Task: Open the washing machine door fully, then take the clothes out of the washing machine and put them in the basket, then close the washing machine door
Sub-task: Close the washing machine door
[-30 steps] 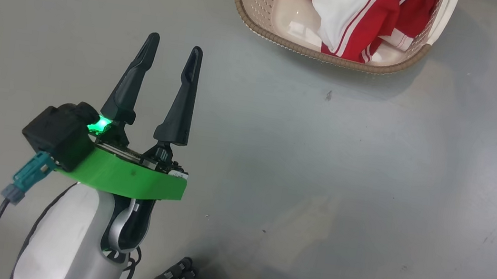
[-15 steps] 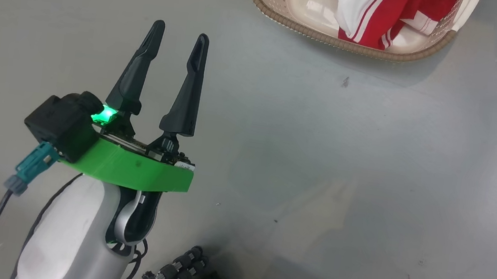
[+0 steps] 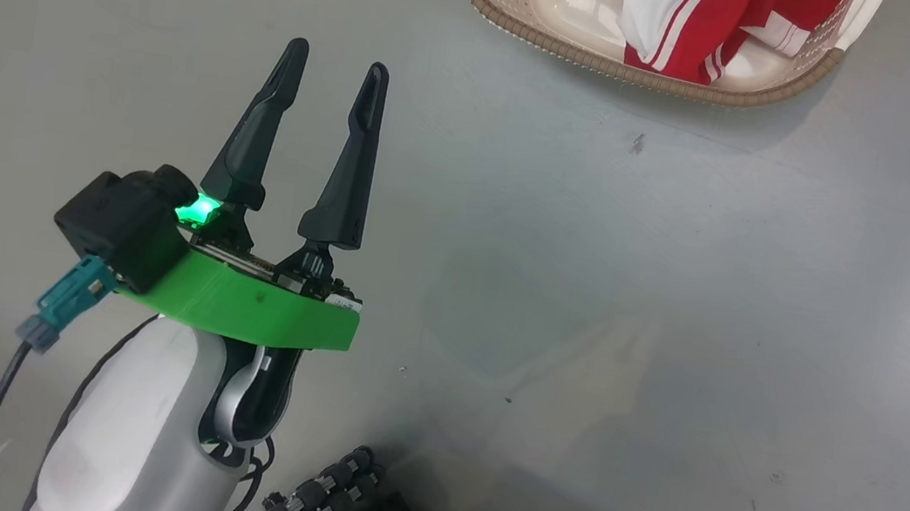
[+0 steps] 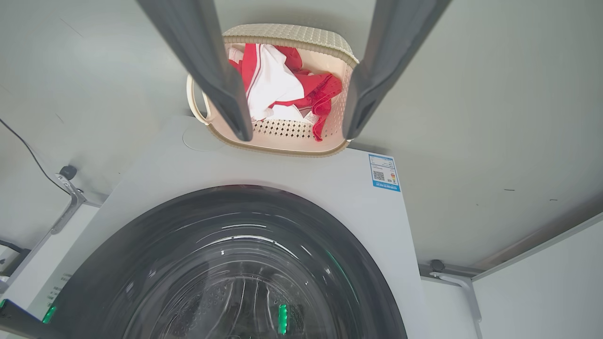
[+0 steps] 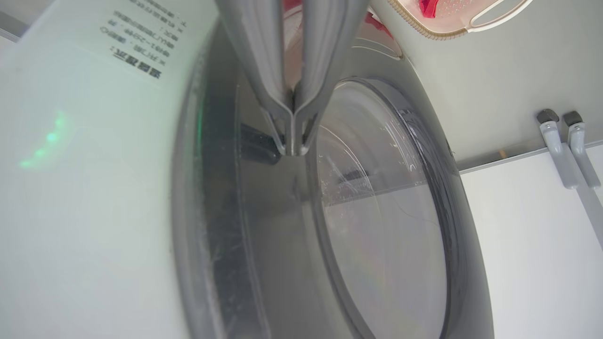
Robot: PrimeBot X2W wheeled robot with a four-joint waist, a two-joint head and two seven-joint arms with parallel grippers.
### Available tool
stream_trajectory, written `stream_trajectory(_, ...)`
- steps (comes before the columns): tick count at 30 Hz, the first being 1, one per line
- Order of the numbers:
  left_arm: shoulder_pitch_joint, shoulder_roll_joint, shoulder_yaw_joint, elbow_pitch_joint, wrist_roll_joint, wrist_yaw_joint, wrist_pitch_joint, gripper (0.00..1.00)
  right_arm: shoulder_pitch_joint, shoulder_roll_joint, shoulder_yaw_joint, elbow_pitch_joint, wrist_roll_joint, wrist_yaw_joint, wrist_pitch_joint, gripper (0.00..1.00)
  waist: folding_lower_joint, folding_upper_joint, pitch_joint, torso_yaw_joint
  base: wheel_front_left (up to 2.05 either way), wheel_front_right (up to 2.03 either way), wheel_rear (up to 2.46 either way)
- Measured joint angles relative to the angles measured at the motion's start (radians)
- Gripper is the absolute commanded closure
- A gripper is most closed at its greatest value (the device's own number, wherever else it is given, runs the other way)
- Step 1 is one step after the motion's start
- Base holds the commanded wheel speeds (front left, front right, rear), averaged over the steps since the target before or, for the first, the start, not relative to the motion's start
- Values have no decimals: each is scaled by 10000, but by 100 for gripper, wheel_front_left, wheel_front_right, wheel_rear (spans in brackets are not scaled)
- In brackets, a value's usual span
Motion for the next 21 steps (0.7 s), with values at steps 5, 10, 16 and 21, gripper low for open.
stream_trajectory(5,-111,-2,-21,38,-2,4,0,0,-250,150,184,311,-10,46,-2,100,0,0,24,-12,0,0,0)
stream_trajectory(10,-155,-4,-21,117,-12,4,0,0,-371,228,376,650,-13,73,-242,100,0,0,-6,-33,0,0,0)
stream_trajectory(16,-203,-8,130,311,8,4,0,0,-10,257,629,1216,-8,58,-878,100,0,0,-290,-101,0,0,0)
stream_trajectory(21,-224,-10,479,571,217,4,0,0,1005,263,959,1668,107,-17,-1509,100,0,0,-697,-236,0,0,0)
